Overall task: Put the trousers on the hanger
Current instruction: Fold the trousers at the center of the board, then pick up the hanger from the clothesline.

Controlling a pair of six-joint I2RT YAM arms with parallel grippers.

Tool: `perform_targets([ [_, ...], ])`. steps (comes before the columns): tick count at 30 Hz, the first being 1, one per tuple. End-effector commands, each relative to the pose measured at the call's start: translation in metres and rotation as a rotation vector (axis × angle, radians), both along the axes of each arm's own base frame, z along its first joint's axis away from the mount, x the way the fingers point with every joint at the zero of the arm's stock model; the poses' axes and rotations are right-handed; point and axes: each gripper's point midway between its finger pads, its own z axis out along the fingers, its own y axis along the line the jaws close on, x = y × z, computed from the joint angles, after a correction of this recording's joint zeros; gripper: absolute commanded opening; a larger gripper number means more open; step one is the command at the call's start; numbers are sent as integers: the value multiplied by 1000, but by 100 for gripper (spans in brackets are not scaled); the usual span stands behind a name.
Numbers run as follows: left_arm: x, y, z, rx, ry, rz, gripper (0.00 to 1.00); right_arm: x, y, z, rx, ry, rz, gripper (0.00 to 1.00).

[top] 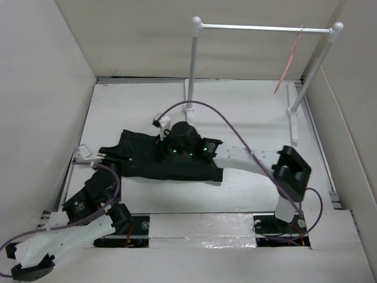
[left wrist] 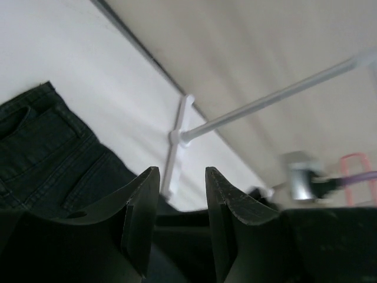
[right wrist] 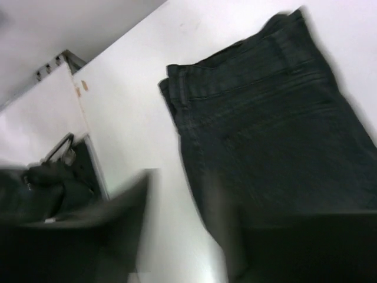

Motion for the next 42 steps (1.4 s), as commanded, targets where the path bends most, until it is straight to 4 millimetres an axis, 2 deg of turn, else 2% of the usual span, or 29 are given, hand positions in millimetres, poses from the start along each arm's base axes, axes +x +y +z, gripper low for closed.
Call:
perform_targets([
  [1,20,-37,-32,73,78,-28,35,12,-39,70,170,-109,-84,25],
  [2,25,-48,-38,75,79,-44,34,16,-52,67,164,-114,-116,16],
  [3,32,-62,-52,125,117,-58,35,14,-70,42,116,-99,-140,2],
  [4,35,-73,-60,143,135,-93,35,18,-83,37,102,-99,-170,0],
  [5,38,-83,-63,137,136,-111,35,16,-101,46,103,-113,-214,0],
  [6,43,-95,-76,175,165,-136,34,19,-122,27,58,-107,-267,0],
  [7,44,-108,-83,192,181,-189,34,23,-137,30,58,-123,-310,0],
  [8,47,-120,-81,186,159,-218,32,21,-158,59,108,-165,-353,0],
  [9,51,-131,-93,219,182,-247,28,21,-172,70,122,-185,-380,0],
  [11,55,-152,-98,231,177,-319,8,31,-211,98,116,-257,-465,0],
  [12,57,-162,-109,265,201,-348,0,27,-236,134,168,-315,-508,0],
  [13,57,-172,-113,279,208,-391,0,37,-262,150,145,-370,-572,0],
  [16,63,-196,-111,330,198,-447,0,44,-336,210,114,-470,-768,0],
  [17,66,-201,-103,331,182,-455,0,51,-374,234,107,-509,-897,0],
  [18,68,-206,-106,371,183,-466,0,54,-394,245,95,-533,-962,0],
  [19,69,-217,-97,365,156,-494,0,61,-411,246,46,-541,-1018,0],
  [20,70,-220,-94,375,147,-500,0,67,-444,264,35,-567,-1141,7],
  [21,73,-224,-99,394,154,-506,0,72,-456,268,18,-567,-1186,28],
  [23,77,-233,-91,412,130,-521,1,89,-467,269,13,-549,-1226,53],
  [24,78,-236,-95,428,135,-529,4,96,-485,273,15,-554,-1277,73],
  [27,78,-243,-98,459,128,-559,7,135,-499,258,-12,-492,-1300,87],
  [28,77,-243,-98,467,122,-571,8,141,-501,269,1,-492,-1301,89],
  [30,75,-240,-98,493,103,-578,8,170,-503,252,-39,-439,-1292,89],
  [31,75,-239,-97,497,92,-579,9,175,-506,261,-30,-447,-1301,89],
  [34,73,-232,-97,511,77,-578,10,202,-512,238,-93,-384,-1324,87],
  [38,71,-228,-98,509,61,-594,10,219,-518,223,-137,-347,-1350,80],
  [39,69,-228,-95,503,54,-600,10,220,-521,220,-148,-339,-1364,76],
  [40,68,-229,-94,502,51,-609,10,220,-522,217,-147,-331,-1371,66],
  [42,65,-227,-92,492,40,-615,10,219,-522,206,-149,-324,-1376,64],
])
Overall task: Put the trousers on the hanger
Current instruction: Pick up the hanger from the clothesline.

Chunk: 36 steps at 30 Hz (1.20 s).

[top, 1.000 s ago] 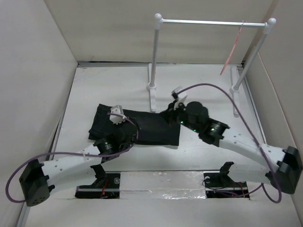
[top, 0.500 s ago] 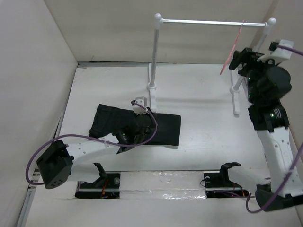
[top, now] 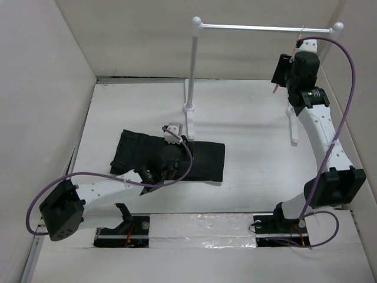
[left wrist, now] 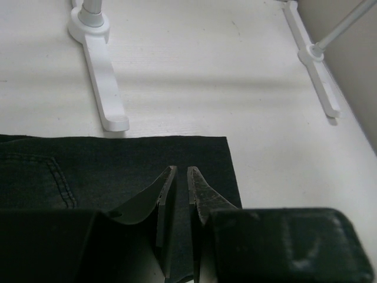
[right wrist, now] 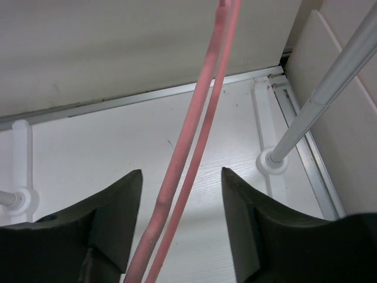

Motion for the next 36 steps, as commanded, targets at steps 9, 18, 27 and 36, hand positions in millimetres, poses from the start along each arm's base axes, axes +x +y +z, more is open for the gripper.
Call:
perform_targets([
  [9,-4,-5,23,-80,-53,-49,12,-19,-7,45,16,-155,-26,28],
  [18,-3,-8,18,-82,-45,-49,12,-26,-8,65,-1,-205,-3,0],
  [27,-4,-11,19,-84,-44,-63,15,-53,-10,86,-1,-285,-17,0],
  [36,-7,-17,23,-99,-54,-102,34,-74,-5,50,17,-251,-3,0],
])
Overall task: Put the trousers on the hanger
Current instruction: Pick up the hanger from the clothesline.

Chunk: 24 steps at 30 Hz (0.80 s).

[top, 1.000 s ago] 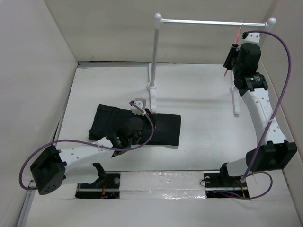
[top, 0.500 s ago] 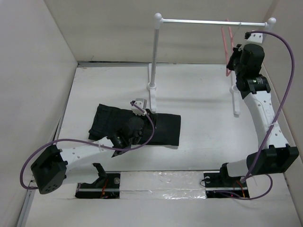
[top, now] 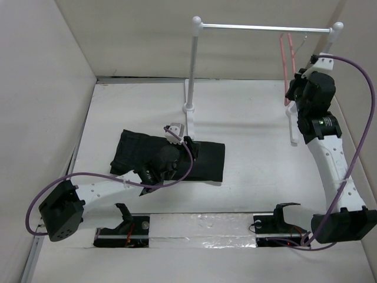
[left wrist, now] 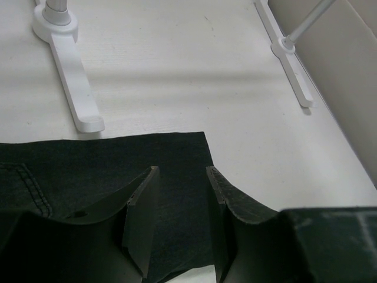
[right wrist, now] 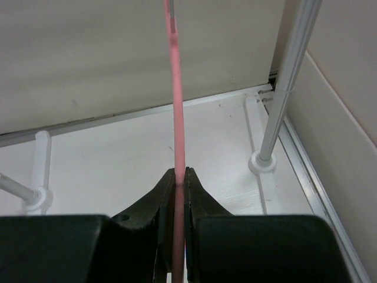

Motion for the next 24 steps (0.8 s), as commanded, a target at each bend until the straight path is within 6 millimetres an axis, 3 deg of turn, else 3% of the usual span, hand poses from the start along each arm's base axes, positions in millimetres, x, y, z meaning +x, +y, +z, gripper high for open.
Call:
perform_targets([
  [1,2,-4,15,-51,-39,-15,34,-11,1,18,13,-98,0,0],
  [4,2,-5,16,-55,-41,-13,34,-22,4,7,20,-93,16,0],
  [6,3,-7,18,-64,-45,-16,34,-29,19,-14,27,-53,67,0],
  [9,1,-19,24,-93,-35,-60,34,-46,41,-29,47,-62,138,0],
  [10,-1,-23,26,-103,-28,-80,33,-49,57,-57,47,-9,185,0],
  [12,-7,-39,36,-153,-2,-144,34,-61,72,-79,46,29,238,0],
  [13,-8,-43,40,-171,5,-158,33,-68,84,-108,36,90,276,0],
  [17,-9,-70,68,-285,32,-191,33,-89,103,-153,41,143,329,0],
  [19,-8,-86,66,-331,72,-206,34,-98,110,-156,74,121,354,0],
  [20,-9,-98,81,-375,65,-242,34,-102,119,-164,79,126,385,0],
  [22,-9,-120,68,-382,114,-279,35,-106,123,-167,81,120,396,0],
  [23,-11,-132,80,-413,109,-305,35,-107,125,-170,81,125,400,0],
  [24,-10,-144,64,-395,137,-311,35,-111,130,-176,79,138,418,0],
])
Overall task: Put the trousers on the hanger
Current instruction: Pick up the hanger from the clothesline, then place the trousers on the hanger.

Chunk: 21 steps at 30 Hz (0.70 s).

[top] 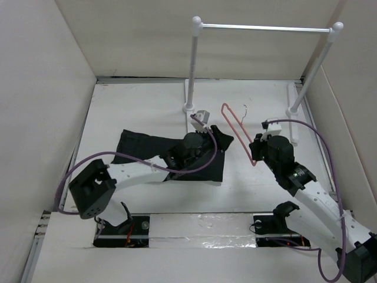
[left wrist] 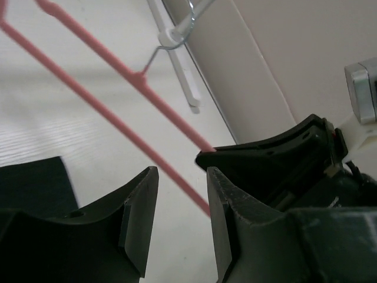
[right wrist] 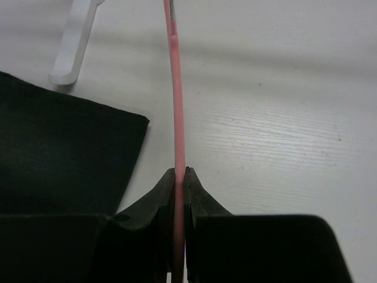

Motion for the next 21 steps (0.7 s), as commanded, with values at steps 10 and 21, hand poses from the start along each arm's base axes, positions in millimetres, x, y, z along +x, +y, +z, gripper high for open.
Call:
perform_targets([
  [10,8,-84,7,-154,86,-107,44,0,26,28,107,-153,29,0],
  [21,26,-102,-19,-144,132,-58,38,-7,35,16,116,-129,59,0],
])
